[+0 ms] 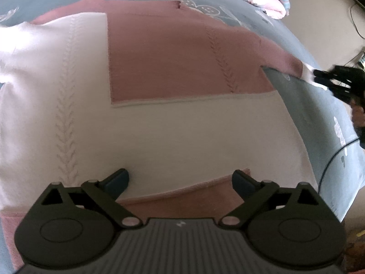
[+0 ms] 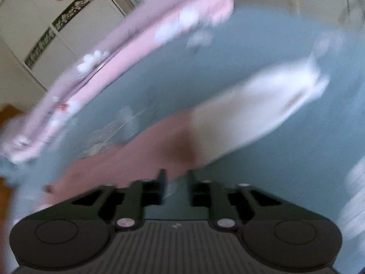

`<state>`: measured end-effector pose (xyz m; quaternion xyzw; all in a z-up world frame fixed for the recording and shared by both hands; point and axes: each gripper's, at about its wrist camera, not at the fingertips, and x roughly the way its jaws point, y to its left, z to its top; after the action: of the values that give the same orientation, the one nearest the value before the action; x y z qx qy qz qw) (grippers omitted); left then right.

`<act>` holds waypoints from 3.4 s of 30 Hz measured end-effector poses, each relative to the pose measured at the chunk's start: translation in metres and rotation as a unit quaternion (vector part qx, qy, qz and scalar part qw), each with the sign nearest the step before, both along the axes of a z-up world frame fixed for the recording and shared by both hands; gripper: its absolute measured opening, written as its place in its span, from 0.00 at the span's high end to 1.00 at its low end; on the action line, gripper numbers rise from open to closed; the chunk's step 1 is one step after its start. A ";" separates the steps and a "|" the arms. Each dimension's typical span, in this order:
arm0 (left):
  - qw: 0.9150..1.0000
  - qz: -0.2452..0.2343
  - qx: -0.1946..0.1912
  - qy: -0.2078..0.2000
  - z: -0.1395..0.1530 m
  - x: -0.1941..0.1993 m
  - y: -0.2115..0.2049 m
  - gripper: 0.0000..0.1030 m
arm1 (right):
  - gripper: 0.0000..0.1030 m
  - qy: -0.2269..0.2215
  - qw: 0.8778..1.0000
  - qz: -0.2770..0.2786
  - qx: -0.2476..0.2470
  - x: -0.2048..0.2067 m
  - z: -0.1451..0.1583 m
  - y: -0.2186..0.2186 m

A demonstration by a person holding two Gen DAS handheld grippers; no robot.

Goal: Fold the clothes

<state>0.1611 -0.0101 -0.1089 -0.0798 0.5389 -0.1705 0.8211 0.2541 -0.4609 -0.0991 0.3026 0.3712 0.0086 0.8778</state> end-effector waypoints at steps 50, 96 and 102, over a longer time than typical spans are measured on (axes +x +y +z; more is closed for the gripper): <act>0.995 0.004 -0.099 0.022 -0.011 0.019 0.035 0.01 | 0.84 0.129 0.891 0.334 -0.277 0.205 -0.002 0.177; 0.995 -0.011 -0.101 0.008 -0.017 0.012 0.026 0.01 | 0.58 -0.020 0.992 0.036 -0.118 0.040 0.034 0.030; 0.997 -0.001 -0.076 0.022 -0.011 0.016 0.018 0.03 | 0.58 0.019 0.989 -0.093 -0.116 -0.007 0.030 -0.077</act>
<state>0.1768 0.0082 -0.1203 -0.1452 0.5420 -0.2102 0.8006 0.2472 -0.5381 -0.0693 0.2325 0.3561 -0.1219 0.8968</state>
